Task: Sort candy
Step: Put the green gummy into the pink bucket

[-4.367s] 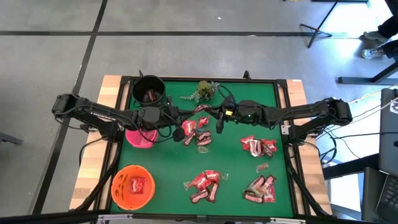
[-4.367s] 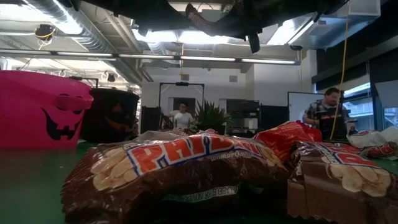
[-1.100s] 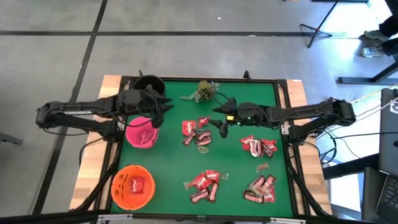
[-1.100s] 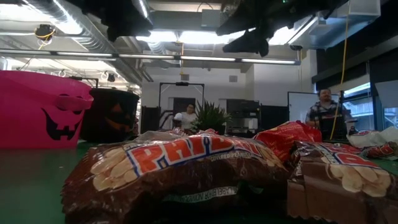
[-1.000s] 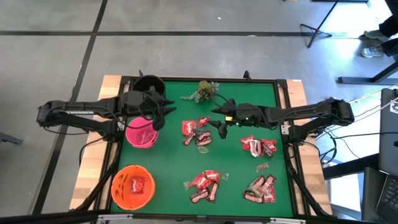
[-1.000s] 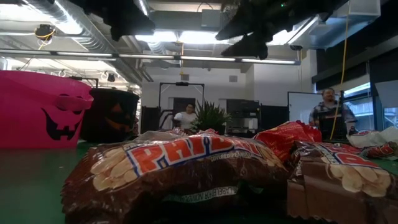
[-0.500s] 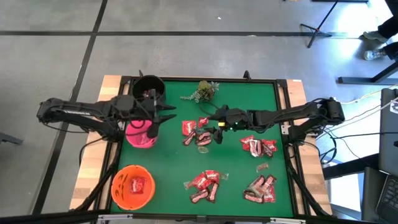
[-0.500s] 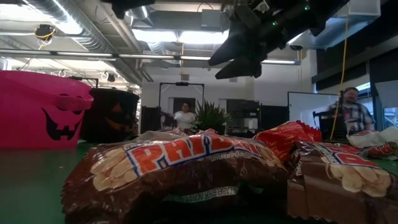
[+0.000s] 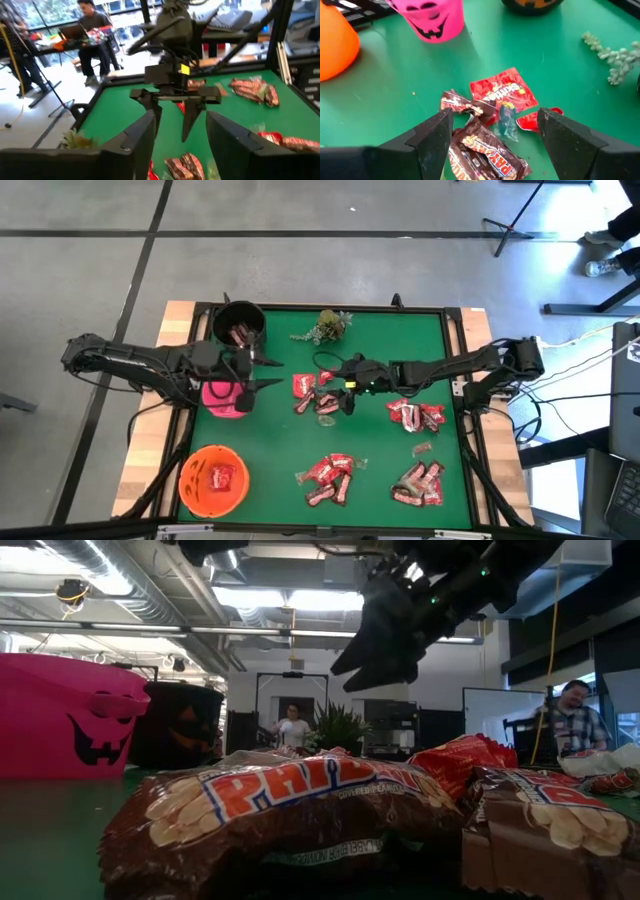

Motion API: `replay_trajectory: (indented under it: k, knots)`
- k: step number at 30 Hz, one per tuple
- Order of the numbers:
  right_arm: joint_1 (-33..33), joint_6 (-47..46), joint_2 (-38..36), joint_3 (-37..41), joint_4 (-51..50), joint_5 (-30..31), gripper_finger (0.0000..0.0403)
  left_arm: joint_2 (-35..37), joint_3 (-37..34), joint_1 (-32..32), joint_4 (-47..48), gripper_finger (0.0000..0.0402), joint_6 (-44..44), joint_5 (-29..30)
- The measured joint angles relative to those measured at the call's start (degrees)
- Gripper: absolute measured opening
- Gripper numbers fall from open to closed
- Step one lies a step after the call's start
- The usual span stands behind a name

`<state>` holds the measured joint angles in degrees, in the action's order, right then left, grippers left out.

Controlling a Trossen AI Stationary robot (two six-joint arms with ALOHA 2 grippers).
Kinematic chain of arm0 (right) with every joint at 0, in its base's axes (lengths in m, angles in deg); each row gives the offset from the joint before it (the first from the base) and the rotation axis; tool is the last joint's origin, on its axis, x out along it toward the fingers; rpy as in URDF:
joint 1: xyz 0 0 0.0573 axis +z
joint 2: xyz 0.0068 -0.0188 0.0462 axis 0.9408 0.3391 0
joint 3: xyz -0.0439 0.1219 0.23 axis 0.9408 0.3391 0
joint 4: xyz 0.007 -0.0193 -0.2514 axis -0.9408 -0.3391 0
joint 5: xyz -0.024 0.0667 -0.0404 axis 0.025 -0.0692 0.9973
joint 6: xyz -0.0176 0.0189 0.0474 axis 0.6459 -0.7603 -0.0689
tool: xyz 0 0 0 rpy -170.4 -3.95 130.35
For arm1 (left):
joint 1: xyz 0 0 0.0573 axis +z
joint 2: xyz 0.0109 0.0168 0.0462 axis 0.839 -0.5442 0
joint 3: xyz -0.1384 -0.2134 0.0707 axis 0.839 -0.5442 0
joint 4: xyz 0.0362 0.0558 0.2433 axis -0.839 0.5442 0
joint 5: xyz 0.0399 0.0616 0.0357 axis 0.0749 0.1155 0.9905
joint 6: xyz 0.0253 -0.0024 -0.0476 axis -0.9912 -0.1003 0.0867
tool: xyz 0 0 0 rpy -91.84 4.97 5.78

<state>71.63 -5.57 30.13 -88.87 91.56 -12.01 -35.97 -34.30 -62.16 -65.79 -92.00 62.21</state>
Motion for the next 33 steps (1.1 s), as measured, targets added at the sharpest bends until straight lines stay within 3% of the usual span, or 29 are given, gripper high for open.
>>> replay_trajectory:
  k: [5, 9, 18, 27, 33]
  knots:
    - [0.0, 0.0, 2.2, 0.0, -0.1, 0.0, 0.0285, -2.7, 0.0, -0.5, -0.4, 0.0207, 0.2, 1.8]
    - [0.4, 0.3, 4.0, 0.0, 0.0, -1.3, 0.0285, -4.3, 0.0, -0.5, -0.5, 0.0224, 5.8, 3.0]
    - [7.9, 8.3, 8.6, 0.0, 1.0, -0.5, 0.0285, -6.0, 0.0, -1.3, -0.3, 0.0221, 7.7, 2.7]
    - [12.6, 9.6, 12.0, 0.0, 0.9, 3.0, 0.0282, -6.0, 0.0, -1.8, -0.4, 0.0220, 8.0, 3.8]
    - [12.4, 9.4, 14.8, 0.0, 0.9, 2.9, 0.0242, -6.0, 0.0, -1.8, -0.3, 0.0220, 9.2, 4.7]
